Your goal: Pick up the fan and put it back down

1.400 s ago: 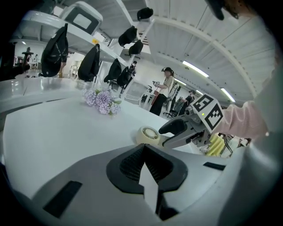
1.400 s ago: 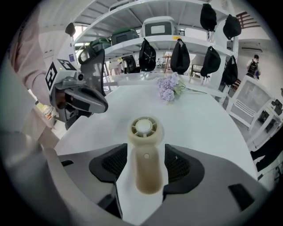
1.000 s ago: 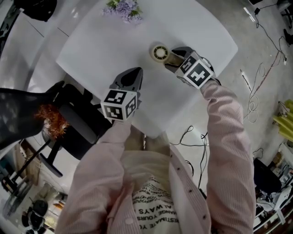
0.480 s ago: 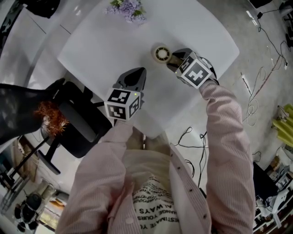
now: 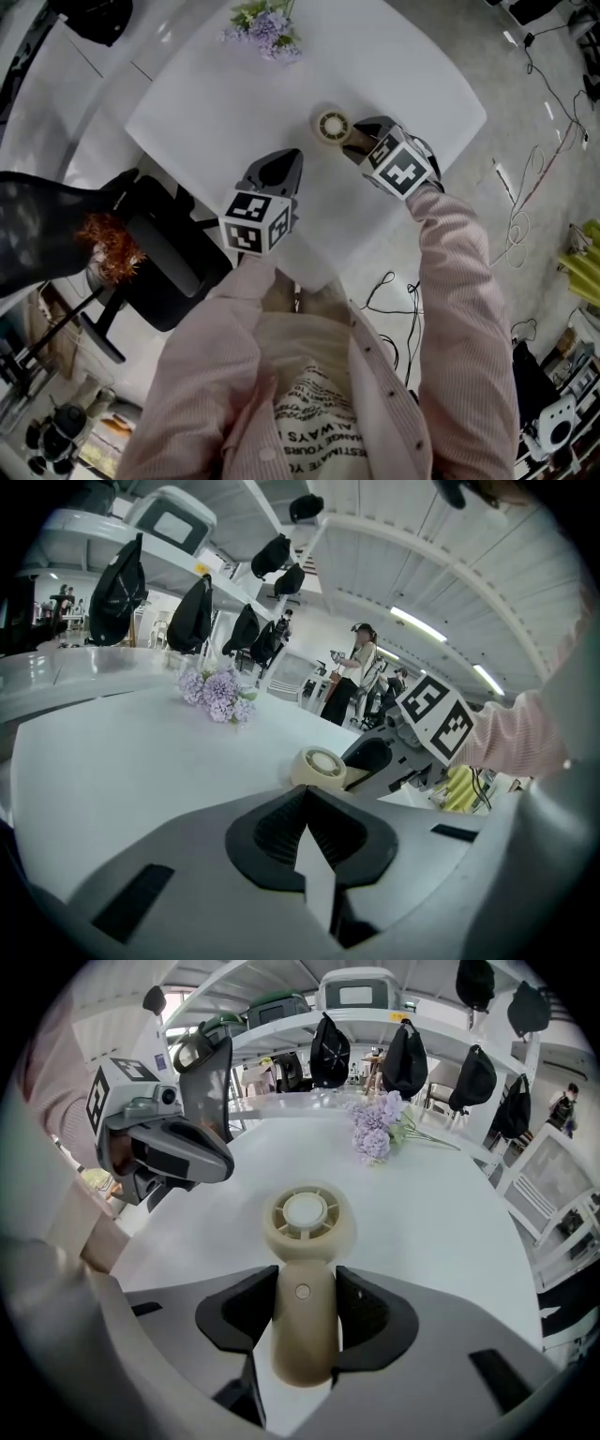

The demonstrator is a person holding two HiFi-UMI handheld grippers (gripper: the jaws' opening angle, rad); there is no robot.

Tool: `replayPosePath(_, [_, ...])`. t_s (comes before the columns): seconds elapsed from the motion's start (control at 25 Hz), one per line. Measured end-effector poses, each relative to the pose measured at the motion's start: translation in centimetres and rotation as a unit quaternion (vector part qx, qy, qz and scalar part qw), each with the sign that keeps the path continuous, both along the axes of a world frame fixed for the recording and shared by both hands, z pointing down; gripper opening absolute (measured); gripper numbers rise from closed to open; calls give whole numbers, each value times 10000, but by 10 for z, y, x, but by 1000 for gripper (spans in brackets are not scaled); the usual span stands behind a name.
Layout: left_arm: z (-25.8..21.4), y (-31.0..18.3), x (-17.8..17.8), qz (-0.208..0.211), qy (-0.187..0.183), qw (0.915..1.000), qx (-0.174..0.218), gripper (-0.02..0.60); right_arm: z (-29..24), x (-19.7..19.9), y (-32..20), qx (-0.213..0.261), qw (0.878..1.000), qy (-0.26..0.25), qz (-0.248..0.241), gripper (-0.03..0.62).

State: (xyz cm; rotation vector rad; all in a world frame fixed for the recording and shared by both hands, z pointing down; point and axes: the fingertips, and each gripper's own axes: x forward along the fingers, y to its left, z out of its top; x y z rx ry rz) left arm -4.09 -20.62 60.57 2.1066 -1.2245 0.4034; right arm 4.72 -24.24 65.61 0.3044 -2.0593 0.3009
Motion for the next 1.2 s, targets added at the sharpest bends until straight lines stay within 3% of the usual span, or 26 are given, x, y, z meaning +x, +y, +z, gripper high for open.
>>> replayPosePath(0.28, [-19, -3, -3, 22, -18, 9998, 204, 2, -21, -1, 2, 61, 9973, -452, 572, 186])
replayPosePath(0.4, [-28, 1, -6, -5, -8, 9997, 228, 2, -36, -1, 3, -8, 9912, -820, 1043, 186])
replayPosePath(0.6, [-45, 11, -5, -1, 55, 9996, 278, 2, -64, 5, 11, -21, 9741, -1380, 1793, 186])
replayPosePath(0.84, [-76, 14, -4, 159, 93, 9984, 526, 2, -98, 7, 22, 68, 9551, -1869, 2298, 186])
replayPosePath(1.2, [-125, 18, -4, 403, 114, 9938, 1025, 2, -166, 16, 28, 254, 9080, -2829, 3079, 186])
